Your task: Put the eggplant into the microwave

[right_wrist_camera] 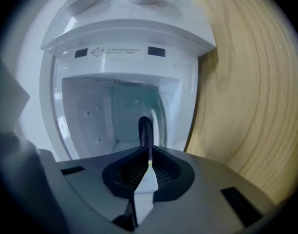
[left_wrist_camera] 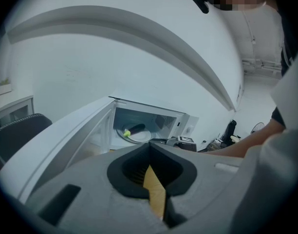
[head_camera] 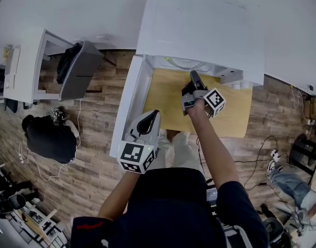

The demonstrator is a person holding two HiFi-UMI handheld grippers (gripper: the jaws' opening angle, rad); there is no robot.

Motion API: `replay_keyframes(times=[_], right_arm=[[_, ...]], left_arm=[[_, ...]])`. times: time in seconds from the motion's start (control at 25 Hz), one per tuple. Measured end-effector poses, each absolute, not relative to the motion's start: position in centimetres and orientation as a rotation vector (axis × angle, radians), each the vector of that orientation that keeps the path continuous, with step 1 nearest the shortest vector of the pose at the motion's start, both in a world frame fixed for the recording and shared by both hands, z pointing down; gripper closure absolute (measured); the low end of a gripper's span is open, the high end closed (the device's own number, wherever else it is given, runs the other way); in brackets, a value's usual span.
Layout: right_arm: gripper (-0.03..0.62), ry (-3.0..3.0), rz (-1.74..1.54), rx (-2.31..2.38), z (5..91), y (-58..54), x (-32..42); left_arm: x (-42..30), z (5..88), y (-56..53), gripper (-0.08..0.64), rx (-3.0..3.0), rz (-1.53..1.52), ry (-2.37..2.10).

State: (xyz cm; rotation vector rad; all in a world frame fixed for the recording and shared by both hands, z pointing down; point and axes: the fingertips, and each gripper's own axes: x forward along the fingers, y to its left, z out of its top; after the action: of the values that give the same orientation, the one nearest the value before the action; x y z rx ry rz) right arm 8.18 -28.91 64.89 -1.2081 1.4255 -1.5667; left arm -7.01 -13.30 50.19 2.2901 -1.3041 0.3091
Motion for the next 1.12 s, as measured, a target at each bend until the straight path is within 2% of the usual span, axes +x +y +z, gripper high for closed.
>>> replay_keyframes(times=[0.56,1.12], right_arm=[[0.580,2.100,-1.436,-1.241,56.1,-23.0,6.9],[0.581,2.727,-0.680,-1.465,41.2,-16.3,9.1]], left_arm=[[-5.7,46.4,-14.4,0.543,2.375,0.258,-1.303],[-4.6,40.3,-15.4,0.543,2.500,0.158,-1.341]])
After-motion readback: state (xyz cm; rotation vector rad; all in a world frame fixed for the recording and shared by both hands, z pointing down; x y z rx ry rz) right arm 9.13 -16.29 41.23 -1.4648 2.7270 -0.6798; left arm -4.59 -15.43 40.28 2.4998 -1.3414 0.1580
